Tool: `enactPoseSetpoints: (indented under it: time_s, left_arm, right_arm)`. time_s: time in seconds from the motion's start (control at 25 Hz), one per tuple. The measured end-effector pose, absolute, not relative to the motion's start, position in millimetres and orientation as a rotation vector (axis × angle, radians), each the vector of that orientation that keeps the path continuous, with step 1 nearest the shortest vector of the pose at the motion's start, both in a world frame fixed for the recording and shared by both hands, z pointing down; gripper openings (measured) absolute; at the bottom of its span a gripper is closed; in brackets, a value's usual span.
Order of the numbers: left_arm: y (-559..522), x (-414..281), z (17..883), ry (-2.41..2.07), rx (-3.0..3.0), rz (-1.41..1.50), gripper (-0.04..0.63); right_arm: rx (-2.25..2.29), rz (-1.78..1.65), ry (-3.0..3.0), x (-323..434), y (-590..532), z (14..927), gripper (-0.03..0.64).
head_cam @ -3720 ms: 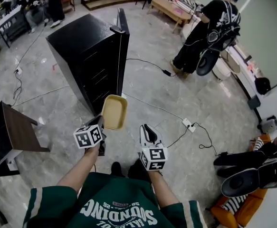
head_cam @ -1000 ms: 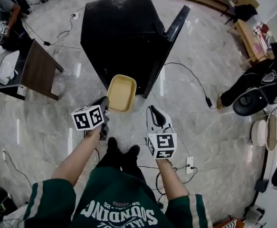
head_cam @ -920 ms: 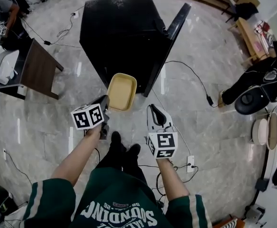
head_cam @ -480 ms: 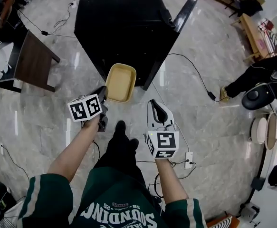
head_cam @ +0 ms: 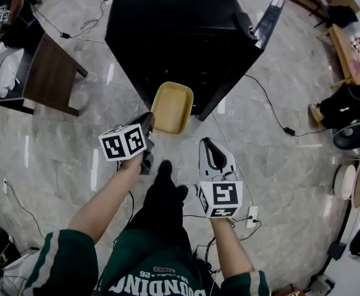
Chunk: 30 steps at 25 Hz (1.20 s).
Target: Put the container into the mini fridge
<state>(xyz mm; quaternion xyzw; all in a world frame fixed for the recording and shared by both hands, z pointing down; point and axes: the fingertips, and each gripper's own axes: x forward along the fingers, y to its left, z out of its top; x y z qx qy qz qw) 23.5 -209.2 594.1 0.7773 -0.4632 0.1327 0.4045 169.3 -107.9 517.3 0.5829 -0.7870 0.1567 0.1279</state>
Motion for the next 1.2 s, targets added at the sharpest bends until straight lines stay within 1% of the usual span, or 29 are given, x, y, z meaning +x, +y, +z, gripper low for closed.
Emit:
enactPoseSetpoints:
  time_s: [0.68,1.2]
  left_arm:
    - [-247,23,630,-1.212,1.904,0.2,0.026]
    - [-280,38,655,-1.241,1.853,0.117,0.026]
  right_arm:
    - [1.692,0.515,-2.292,165,-124,552,0.037]
    - [1.652,0.58,-2.278,164,-125,583,0.037]
